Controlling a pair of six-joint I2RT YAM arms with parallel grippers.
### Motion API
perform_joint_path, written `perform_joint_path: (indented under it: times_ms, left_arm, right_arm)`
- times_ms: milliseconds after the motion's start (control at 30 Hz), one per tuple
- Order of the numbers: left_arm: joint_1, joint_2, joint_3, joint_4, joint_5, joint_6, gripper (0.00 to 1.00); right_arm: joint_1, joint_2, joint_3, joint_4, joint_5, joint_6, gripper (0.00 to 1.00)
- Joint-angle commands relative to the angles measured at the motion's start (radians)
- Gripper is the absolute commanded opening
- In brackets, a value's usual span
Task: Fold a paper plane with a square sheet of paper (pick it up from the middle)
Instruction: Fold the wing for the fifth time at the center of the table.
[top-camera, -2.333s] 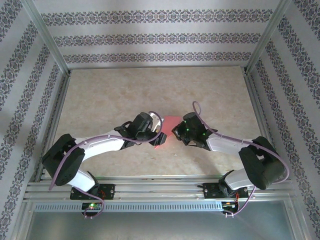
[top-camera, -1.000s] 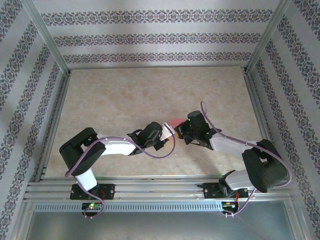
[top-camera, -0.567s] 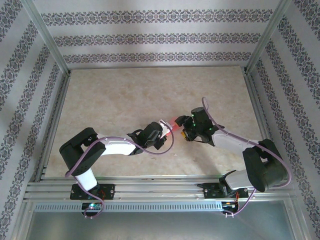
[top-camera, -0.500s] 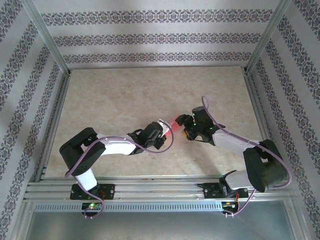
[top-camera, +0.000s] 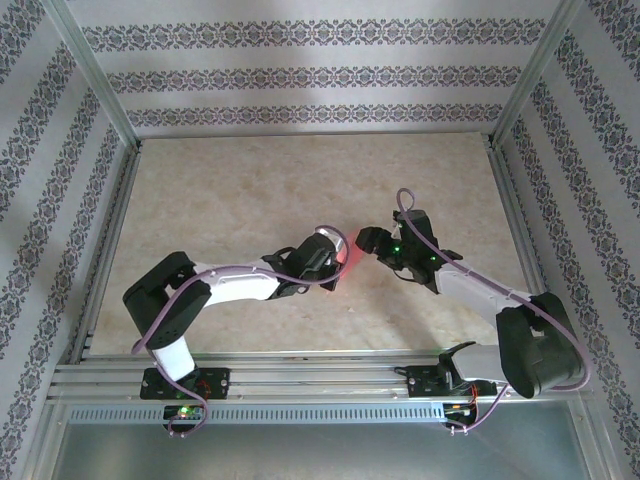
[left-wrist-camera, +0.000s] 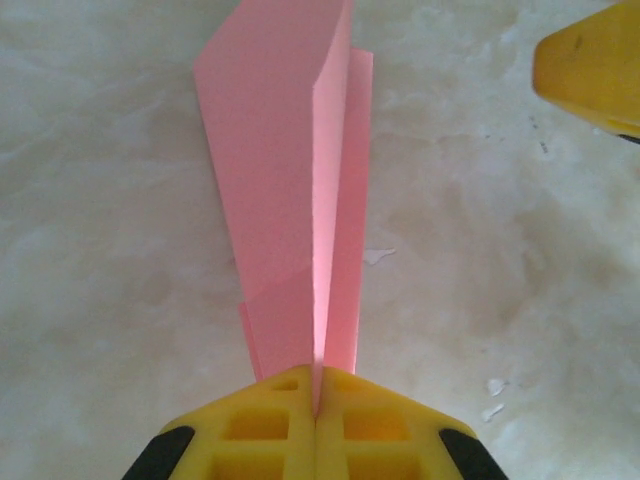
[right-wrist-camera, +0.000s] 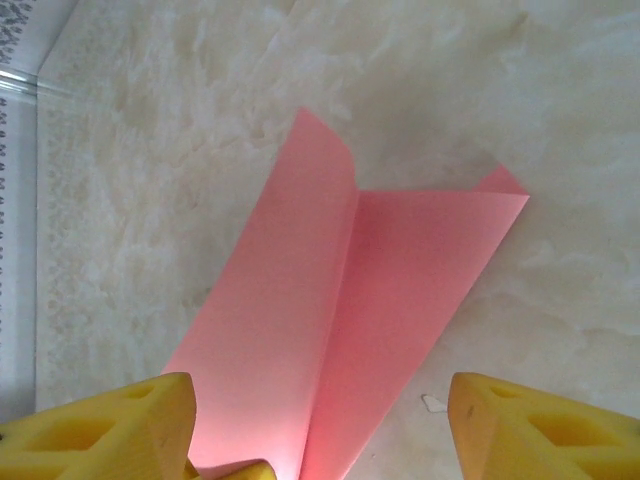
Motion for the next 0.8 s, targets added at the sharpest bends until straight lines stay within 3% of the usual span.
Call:
perform_joint_path:
  times_ms: [0, 300, 767]
  left_arm:
    - [-0.010, 0.042, 0.042, -0.090, 0.088, -0.075, 0.03]
    - [0.007, 0.094, 0.108, -0.160, 0.152, -0.110, 0.00]
    - [0.073, 0.111, 0.099, -0.122, 0.288, -0.274, 0.00]
  right_arm:
    - [-0.022, 0.021, -0.030, 0.042, -0.048, -0.097, 0.67]
    - [-0.067, 0.033, -0.081, 0.067, -0.088, -0.123, 0.60]
    - [-0.067, 0.141, -0.059, 0.088, -0.186, -0.192, 0.65]
